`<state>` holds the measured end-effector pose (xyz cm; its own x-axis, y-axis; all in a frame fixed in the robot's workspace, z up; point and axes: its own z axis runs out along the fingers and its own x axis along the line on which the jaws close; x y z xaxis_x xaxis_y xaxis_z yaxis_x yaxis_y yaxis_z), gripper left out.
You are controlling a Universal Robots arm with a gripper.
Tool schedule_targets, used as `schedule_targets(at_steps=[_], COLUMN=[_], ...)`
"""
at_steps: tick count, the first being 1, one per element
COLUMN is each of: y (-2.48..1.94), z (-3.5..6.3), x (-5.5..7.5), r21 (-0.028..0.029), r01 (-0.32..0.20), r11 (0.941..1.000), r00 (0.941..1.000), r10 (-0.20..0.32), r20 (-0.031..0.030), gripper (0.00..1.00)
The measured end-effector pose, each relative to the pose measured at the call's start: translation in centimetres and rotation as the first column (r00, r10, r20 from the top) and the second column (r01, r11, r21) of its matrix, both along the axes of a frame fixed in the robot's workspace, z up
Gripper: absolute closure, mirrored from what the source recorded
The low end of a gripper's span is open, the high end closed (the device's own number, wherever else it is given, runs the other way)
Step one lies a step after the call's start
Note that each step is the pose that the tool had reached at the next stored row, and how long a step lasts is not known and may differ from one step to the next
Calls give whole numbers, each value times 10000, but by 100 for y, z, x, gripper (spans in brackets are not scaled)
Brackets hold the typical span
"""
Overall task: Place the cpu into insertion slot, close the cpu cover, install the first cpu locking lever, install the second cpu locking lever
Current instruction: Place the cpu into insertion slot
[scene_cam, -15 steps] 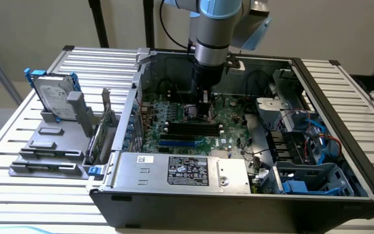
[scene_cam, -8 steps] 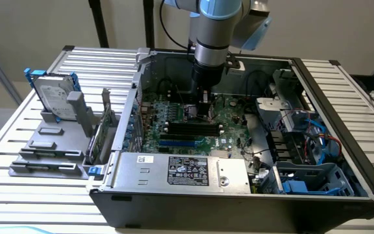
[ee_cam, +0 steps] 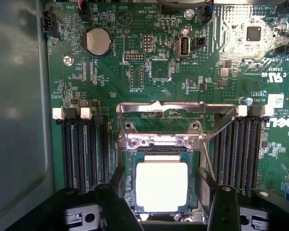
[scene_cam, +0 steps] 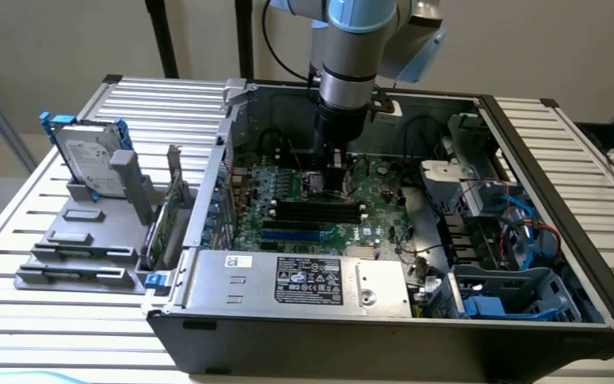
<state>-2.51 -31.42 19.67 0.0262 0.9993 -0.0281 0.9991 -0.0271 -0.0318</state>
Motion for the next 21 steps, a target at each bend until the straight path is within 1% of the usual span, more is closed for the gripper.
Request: schedule_targets(at_steps=[2,4,7,8,9,11,12,13,14,16,17,18,19,21], y=[-1,0,-1,-3,-6,-16,-23,-31,-39,-60,-69,-78,-88,-103], z=[6,33,118,146,170,200,211,222,233,254,264,275,289,320], x=[0,-2,-9,-18,-30,-70,-100,-136,-176,-262,-302,-341,-376,-434], r21=[12,34,67,79,89,110,117,124,128,134,138,142,147,155], r01=[0,1,-1,0,-1,0,0,0,-1,0,0,0,0,0], r11=[10000,10000,10000,10000,10000,9999,9999,9999,9999,9999,9999,9999,9999,9999], r00=[10000,10000,10000,10000,10000,10000,10000,10000,10000,10000,10000,10000,10000,10000], r10=[0,-1,1,0,1,0,0,0,1,0,0,0,0,1], r20=[-2,-4,-6,-6,-6,-5,-5,-5,-6,-7,-6,-6,-5,-7], gripper=[31,31,31,34,34,46,46,58,58,70,70,76,76,87])
